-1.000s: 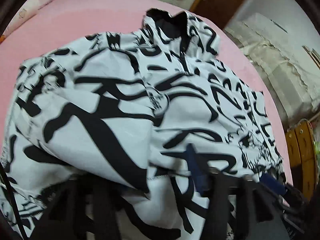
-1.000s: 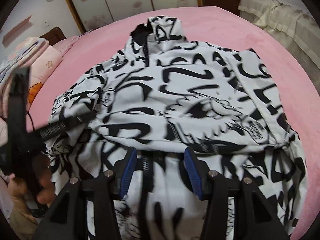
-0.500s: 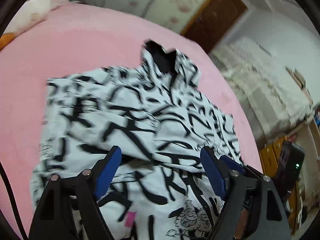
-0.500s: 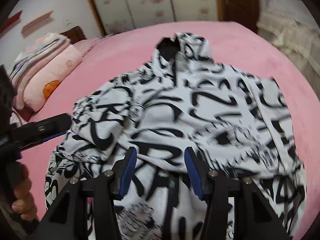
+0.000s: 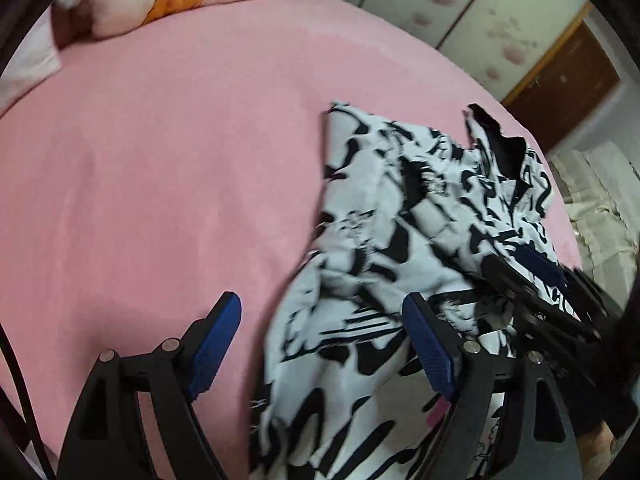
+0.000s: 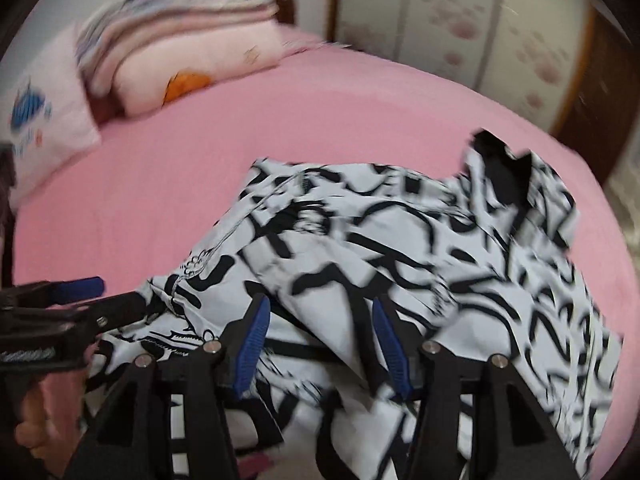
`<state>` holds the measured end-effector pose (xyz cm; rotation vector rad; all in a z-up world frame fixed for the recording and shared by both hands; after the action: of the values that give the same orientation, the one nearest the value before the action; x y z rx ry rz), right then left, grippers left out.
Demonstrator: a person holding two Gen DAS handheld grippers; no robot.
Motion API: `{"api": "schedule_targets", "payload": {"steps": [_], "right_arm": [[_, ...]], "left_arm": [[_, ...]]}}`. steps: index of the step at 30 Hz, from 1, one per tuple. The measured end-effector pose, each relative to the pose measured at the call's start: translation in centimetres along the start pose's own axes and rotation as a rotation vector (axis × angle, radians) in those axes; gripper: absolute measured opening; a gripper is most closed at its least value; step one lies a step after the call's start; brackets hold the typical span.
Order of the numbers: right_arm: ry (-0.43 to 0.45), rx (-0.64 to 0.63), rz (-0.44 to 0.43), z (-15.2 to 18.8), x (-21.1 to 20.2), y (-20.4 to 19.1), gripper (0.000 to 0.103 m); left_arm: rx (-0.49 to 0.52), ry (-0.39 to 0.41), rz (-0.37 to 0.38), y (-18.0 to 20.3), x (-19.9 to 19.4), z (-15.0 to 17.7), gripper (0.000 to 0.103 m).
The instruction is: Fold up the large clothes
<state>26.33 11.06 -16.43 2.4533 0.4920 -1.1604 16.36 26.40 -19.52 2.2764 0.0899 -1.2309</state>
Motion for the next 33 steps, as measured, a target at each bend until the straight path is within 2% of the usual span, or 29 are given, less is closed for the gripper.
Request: {"api": "schedule_targets", "payload": {"steps": [4, 8, 9, 10, 11, 12, 15, 17, 19, 22, 23, 24, 25, 28, 30, 33], "right_arm": [[-0.061, -0.099, 0.010, -1.2, 3.6, -2.8, 0.054], [-0.132, -0.169, 0.092, -1.6, 7.3, -3.9, 0.052], [-0.147, -0.170, 0.091, -1.6, 7.7, -3.8, 0.044], [-0.156, -0.159, 0.087, -1.7, 8.0, -3.5, 0.008], [-0.175, -0.144, 0.093, -1.9, 8.2, -3.0, 0.005], [-0.173, -0.119, 0.096, -2.2, 7.9, -2.4, 0.005], [-0.074, 0.018, 0.081, -3.3, 4.4, 1.5, 0.005], [0.024, 0.165, 0.106, -3.3, 0.1, 6.1, 0.005], [0.066, 0.315, 0.149, -1.6, -3.1, 10.8, 0.006], [0.012, 0.502, 0.171, 3.4, -5.1, 16.8, 0.016], [-0.013, 0.533, 0.164, 4.9, -5.1, 17.8, 0.028], [-0.056, 0.562, 0.168, 7.2, -5.1, 18.8, 0.036], [-0.109, 0.572, 0.195, 9.7, -5.0, 19.4, 0.046], [-0.203, 0.566, 0.231, 13.9, -4.6, 20.3, 0.048], [-0.229, 0.605, 0.188, 15.7, -4.4, 21.2, 0.048], [-0.202, 0.668, 0.111, 15.7, -4.1, 22.6, 0.049]], "left_arm": [[-0.026, -0.012, 0.009, -1.1, 0.4, 0.2, 0.082], [-0.031, -0.023, 0.016, -1.0, 0.7, 0.3, 0.082], [-0.029, -0.023, 0.016, -1.0, 0.6, 0.3, 0.082], [-0.026, -0.022, 0.017, -0.8, 0.6, 0.3, 0.082], [-0.024, -0.021, 0.018, -0.7, 0.6, 0.3, 0.082], [-0.023, -0.021, 0.020, -0.6, 0.5, 0.3, 0.082], [-0.009, -0.015, 0.029, 0.1, 0.2, 0.3, 0.082], [0.000, -0.012, 0.036, 0.5, 0.1, 0.3, 0.082], [0.012, -0.014, 0.043, 1.2, 0.3, 0.4, 0.082], [0.036, -0.025, 0.052, 2.1, 0.7, 0.5, 0.082], [0.047, -0.028, 0.052, 2.5, 0.8, 0.6, 0.082], [0.059, -0.030, 0.051, 2.8, 0.8, 0.7, 0.082], [0.075, -0.033, 0.048, 3.3, 0.9, 0.7, 0.082], [0.118, -0.040, 0.037, 4.2, 1.3, 0.3, 0.082], [0.146, -0.042, 0.023, 4.9, 1.8, -0.5, 0.082], [0.192, -0.037, 0.000, 5.9, 3.2, -2.7, 0.082]]}}
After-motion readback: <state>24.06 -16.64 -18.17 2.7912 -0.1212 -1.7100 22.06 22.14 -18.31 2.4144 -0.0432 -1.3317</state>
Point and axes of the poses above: each gripper's, at about its wrist camera, not at the fingertips, and x roughly the way its jaws point, y to its right, z to its underside, the point moved 2 cm from there along x, roughly the way its jaws point, and after that the axes turned 5 degrees about z, right-handed, at the moved point
